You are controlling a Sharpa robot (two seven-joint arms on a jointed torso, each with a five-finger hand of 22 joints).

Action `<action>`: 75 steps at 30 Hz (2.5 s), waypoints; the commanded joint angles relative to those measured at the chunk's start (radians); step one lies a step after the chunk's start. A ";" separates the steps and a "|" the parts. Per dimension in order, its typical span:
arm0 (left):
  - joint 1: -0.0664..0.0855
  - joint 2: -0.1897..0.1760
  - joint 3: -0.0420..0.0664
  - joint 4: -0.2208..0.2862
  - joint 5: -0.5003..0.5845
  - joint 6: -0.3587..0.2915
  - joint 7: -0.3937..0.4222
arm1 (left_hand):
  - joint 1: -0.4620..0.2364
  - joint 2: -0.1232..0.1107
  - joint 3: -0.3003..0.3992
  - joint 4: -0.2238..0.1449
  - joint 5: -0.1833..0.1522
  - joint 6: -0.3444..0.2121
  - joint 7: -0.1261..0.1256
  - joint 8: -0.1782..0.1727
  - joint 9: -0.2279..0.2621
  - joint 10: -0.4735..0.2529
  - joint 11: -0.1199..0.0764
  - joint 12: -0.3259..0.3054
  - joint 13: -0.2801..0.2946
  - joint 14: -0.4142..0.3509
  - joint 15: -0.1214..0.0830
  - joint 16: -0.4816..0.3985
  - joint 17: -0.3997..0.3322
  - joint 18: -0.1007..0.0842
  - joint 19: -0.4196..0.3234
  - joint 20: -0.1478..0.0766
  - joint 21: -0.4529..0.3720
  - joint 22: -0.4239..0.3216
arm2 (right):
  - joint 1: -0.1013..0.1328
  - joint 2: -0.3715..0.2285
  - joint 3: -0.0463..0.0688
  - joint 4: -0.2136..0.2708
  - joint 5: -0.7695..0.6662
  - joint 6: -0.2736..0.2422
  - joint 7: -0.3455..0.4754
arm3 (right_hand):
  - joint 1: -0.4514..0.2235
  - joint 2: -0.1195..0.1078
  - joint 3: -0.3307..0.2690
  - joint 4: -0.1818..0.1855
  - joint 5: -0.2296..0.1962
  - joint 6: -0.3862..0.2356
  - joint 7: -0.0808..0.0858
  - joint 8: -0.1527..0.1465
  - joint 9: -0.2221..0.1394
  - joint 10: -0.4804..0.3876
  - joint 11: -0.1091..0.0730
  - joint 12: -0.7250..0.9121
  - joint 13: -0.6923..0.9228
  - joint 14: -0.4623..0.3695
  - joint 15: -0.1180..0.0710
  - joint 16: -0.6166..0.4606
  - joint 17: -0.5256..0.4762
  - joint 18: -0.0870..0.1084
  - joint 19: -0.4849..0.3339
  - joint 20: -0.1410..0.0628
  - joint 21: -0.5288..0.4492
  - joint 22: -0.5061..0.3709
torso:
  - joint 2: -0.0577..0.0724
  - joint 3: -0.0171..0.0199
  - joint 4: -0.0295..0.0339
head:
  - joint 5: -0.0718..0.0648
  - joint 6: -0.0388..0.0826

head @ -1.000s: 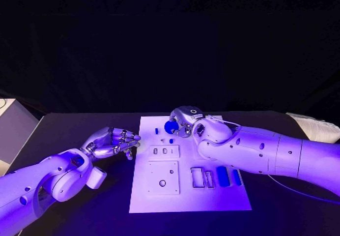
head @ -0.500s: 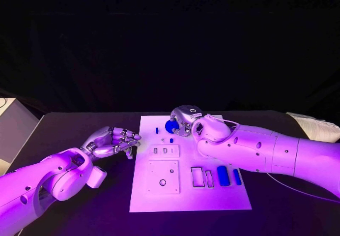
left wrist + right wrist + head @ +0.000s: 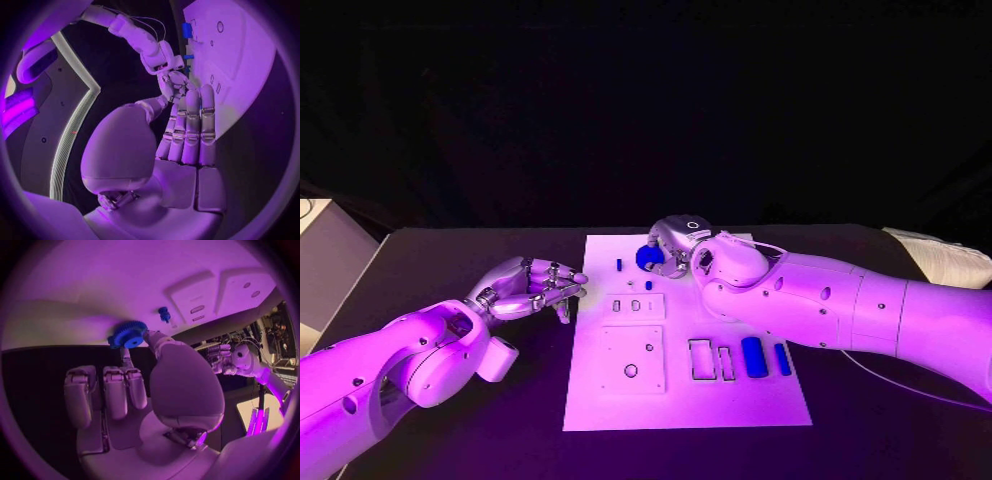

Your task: Assemble the parts on the task board

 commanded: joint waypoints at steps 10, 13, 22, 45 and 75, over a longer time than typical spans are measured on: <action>0.000 0.003 0.001 -0.001 -0.004 0.015 0.002 | 0.004 0.003 0.005 -0.001 -0.002 -0.007 0.002 -0.004 0.002 -0.007 -0.001 -0.004 -0.002 -0.008 0.003 -0.007 -0.001 0.005 -0.012 0.000 0.003 0.002 | -0.001 -0.003 -0.001 0.000 0.047 0.064 0.033 | -0.094 0.058 -0.058 0.008 0.020 -0.003 0.001 -0.018 0.004 0.106 0.007 0.003 0.264 0.096 0.012 0.005 0.228 -0.007 0.107 0.013 0.004 0.263 | 0.000 0.0003 0.0005 | 0.001 -0.002; 0.000 0.004 0.001 -0.001 -0.006 0.015 0.001 | 0.003 0.004 0.005 -0.001 -0.002 -0.008 0.002 -0.004 0.002 -0.007 -0.001 -0.004 -0.002 -0.008 0.003 -0.007 -0.001 0.005 -0.012 0.001 0.003 0.002 | -0.001 -0.006 -0.001 0.001 0.047 0.067 0.032 | -0.096 0.067 -0.045 0.006 0.047 -0.002 0.001 -0.021 0.005 0.106 0.007 0.003 0.264 0.096 0.011 0.005 0.227 -0.007 0.107 0.013 0.004 0.263 | 0.000 0.0005 0.0006 | 0.000 -0.002; 0.000 0.004 0.001 -0.002 -0.011 0.014 0.000 | 0.005 0.006 0.007 -0.002 -0.002 -0.008 0.002 -0.004 0.003 -0.007 -0.001 -0.004 -0.002 -0.007 0.003 -0.007 0.000 0.005 -0.013 0.001 0.004 0.003 | -0.001 -0.020 -0.002 0.002 0.042 0.098 0.021 | -0.094 0.067 -0.035 0.004 0.065 -0.002 0.002 -0.024 0.005 0.106 0.007 0.003 0.264 0.097 0.012 0.005 0.229 -0.007 0.107 0.013 0.004 0.263 | 0.000 0.0013 0.0006 | 0.003 -0.003; 0.000 -0.001 0.001 -0.004 -0.012 0.009 0.001 | 0.008 0.004 0.010 -0.007 -0.002 -0.013 0.004 -0.008 0.004 -0.015 0.001 -0.007 -0.003 -0.007 0.003 -0.009 0.000 0.005 -0.015 0.001 0.007 0.004 | 0.004 -0.192 -0.002 0.154 0.056 -0.139 0.076 | -0.104 0.059 -0.028 0.006 0.076 0.008 0.003 -0.022 0.008 0.106 0.008 0.003 0.264 0.096 0.010 0.004 0.226 -0.007 0.107 0.012 0.004 0.263 | -0.004 0.0027 -0.0081 | 0.003 0.004; -0.009 -0.003 0.001 0.002 -0.002 -0.014 0.024 | 0.008 0.003 0.011 -0.009 -0.002 -0.014 0.004 -0.008 0.005 -0.016 0.002 -0.007 -0.004 -0.008 0.004 -0.011 0.000 0.005 -0.017 0.001 0.009 0.005 | 0.029 -0.470 0.002 0.061 0.427 0.046 0.481 | 0.141 -0.015 0.028 -0.147 -0.012 0.008 0.010 -0.049 0.010 0.106 0.014 0.003 0.264 0.095 0.005 0.002 0.224 -0.007 0.107 0.008 0.004 0.263 | -0.016 0.0197 -0.0281 | -0.022 0.002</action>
